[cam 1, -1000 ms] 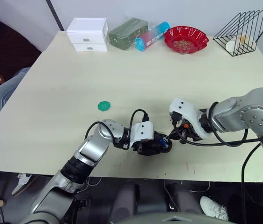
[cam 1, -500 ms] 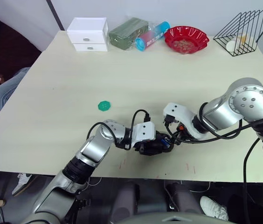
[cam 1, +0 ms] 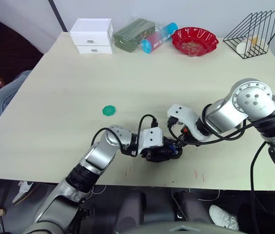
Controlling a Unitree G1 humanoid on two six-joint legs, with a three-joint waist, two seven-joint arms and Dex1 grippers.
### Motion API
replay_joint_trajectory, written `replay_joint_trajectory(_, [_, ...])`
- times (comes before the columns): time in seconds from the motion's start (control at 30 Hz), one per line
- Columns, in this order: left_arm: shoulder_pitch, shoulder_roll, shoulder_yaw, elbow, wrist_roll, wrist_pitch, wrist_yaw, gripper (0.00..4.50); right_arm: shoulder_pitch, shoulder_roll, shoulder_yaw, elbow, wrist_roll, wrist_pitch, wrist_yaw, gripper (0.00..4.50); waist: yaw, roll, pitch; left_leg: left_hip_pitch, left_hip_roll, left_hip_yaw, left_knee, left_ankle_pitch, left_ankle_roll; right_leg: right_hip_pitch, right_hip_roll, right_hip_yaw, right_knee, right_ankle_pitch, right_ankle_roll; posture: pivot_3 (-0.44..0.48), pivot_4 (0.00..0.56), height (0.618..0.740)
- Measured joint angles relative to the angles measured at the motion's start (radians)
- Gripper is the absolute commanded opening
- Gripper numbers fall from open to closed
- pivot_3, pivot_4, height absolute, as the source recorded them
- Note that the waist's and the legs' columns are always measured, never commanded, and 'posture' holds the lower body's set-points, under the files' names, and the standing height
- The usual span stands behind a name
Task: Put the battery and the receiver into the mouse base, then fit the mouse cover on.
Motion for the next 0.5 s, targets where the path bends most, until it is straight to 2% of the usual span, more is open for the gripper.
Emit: replay_joint_trajectory(0.5, [0.000,0.000,-0.007,-0.008,0.006,0.004,0.009,2.94,-0.005,-0.001,0.027,0.018,0.053,-0.008,-0.068,0.00,0.000,0.000,-0.001,0.000,0.000,0.000,0.000,0.000,0.000,0.000,0.000,0.000,-0.001,0.000,0.000,0.000,0.150,0.740])
